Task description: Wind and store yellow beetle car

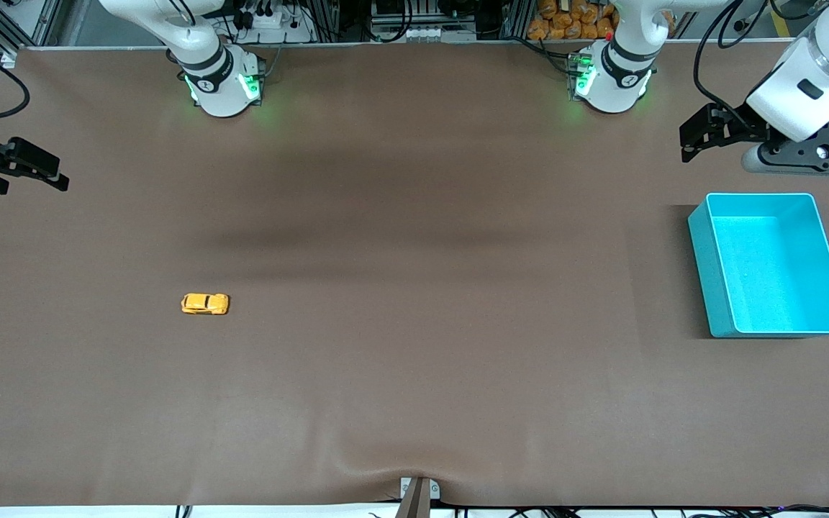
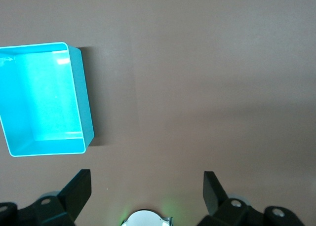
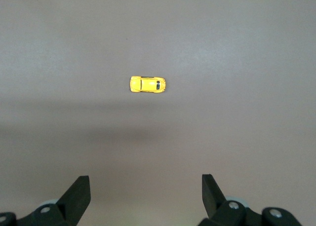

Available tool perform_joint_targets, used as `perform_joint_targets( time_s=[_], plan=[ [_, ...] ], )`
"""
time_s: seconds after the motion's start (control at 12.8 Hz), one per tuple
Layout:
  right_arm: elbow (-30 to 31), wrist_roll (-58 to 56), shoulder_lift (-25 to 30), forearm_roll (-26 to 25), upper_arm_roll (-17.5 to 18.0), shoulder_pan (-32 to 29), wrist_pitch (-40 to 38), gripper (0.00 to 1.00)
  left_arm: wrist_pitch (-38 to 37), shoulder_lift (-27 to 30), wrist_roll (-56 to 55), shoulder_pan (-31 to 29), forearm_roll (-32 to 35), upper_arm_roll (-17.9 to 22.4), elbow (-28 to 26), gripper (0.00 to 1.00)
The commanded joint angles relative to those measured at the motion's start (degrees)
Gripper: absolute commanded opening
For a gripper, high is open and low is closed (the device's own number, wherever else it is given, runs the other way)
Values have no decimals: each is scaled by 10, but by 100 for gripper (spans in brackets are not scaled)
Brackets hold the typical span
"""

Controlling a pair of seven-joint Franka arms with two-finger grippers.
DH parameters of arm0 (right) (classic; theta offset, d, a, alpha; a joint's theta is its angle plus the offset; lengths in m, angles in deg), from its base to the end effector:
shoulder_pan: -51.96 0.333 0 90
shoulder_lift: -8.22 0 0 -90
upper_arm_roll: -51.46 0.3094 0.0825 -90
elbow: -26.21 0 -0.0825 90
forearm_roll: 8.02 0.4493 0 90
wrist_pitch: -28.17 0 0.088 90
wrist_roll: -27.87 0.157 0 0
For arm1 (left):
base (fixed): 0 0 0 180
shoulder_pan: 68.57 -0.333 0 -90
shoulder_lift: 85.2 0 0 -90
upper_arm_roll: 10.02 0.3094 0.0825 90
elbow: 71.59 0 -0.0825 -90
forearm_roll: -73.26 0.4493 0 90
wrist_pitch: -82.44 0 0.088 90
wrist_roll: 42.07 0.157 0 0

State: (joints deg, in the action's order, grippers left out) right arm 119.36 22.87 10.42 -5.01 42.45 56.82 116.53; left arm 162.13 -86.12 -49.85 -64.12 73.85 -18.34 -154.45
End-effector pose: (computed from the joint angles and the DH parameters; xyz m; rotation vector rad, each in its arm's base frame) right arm 0.6010 -0.0365 0.5595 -3.0789 -0.0237 0.0629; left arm 0.5874 -0.1307 0.6090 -3.1164 0.1336 0.1071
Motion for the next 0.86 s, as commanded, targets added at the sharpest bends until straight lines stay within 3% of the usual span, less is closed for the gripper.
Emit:
perform_joint_targets(
  time_s=[0.0,0.78],
  plan=[
    [1,3,-5,-7,0,1,-3,100,5,0,0,-2,-8,-1,3,100],
    [-7,2,-9,-8,0,6,-2,100,5,0,0,-2,-9,-1,2,100]
  ],
)
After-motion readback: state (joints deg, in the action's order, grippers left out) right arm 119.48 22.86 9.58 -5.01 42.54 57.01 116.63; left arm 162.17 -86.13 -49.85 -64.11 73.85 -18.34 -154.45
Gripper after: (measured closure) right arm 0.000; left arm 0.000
